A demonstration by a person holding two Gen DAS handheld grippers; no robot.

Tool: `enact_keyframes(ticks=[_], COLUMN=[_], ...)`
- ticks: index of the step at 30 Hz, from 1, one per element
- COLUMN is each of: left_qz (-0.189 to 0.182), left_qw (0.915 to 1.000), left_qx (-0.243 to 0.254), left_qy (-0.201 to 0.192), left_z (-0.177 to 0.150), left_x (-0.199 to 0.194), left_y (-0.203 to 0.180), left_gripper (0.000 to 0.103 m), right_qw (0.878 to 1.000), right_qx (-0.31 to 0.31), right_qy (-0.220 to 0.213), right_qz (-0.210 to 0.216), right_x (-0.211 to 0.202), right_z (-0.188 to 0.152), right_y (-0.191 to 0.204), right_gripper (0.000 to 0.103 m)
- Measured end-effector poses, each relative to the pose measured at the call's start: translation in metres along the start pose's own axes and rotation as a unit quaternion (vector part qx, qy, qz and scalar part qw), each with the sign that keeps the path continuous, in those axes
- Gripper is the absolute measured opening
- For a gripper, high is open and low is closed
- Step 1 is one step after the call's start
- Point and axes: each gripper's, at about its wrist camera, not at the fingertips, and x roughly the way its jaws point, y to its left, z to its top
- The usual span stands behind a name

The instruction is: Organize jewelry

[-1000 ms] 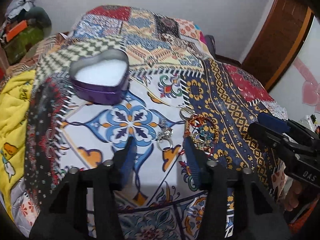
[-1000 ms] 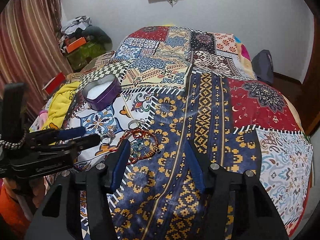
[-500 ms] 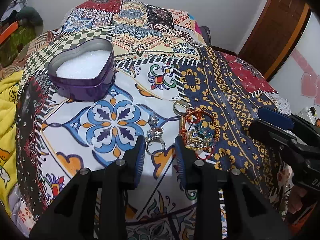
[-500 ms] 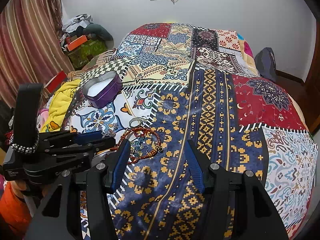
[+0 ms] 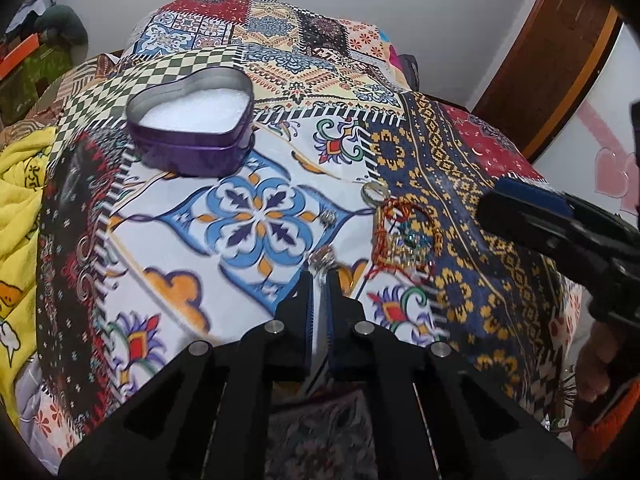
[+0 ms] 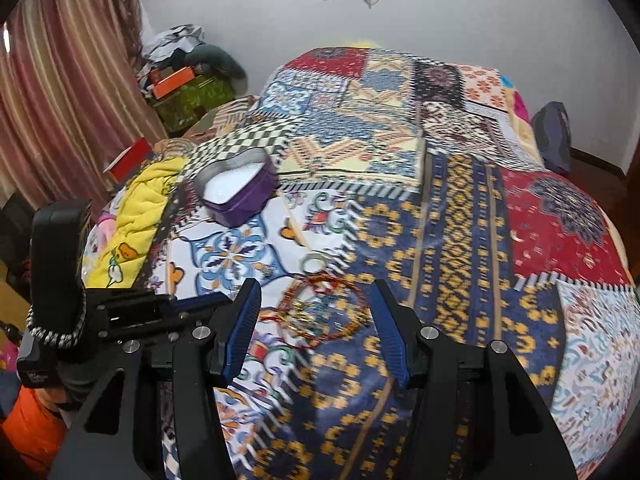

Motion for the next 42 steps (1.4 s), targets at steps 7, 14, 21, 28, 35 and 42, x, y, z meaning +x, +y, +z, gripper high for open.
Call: enact_keyframes(ticks=[7,14,21,28,35,42], left_qz=[0.010,0.036,0.046,0.052,0.045,0.029], left_qw=[0.9998,0.9983,0.9977,0.9975,0.9984,0.9991], left_qx=[-0.005,-0.028,-0.030,-0.023,-0.004,0.014], left_qy=[-0.013,-0.036,-0.041,-0.041,-0.034,-0.029], left_z=[-0.010,-0.012,-0.014,-0.013,-0.012,-0.007], left_x=[-0.021,-0.034,-0.033,-0.029,-0.029,-0.027], left_y=[0.018,0.038,0.044,0.039,0.025,0.003], left_gripper=[0.004,0.004,0.007,0.015,0.023,0.023], right_qw=[0.999,0.996,0.994,0.994,0.996,0.998], right_qx=[-0.037,-0.045,-0.057,-0.048,-0.050,-0.050], right_qy=[0.027,0.068,0.098,0.098,0.075,0.034], right_qz=[0.027,0.039,0.001,0.006,0.018,0.019], right_x=[0.028,0.062,0.086,0.088,0.069,0.034], right_z=[0.009,0.016,0.012,0.008,0.015,0.023], right_y=[0.028,0.038,0.040,0.036,0.040,0.039], right_gripper=[0.039,0.024,0.018,0.009,0.009,0.009])
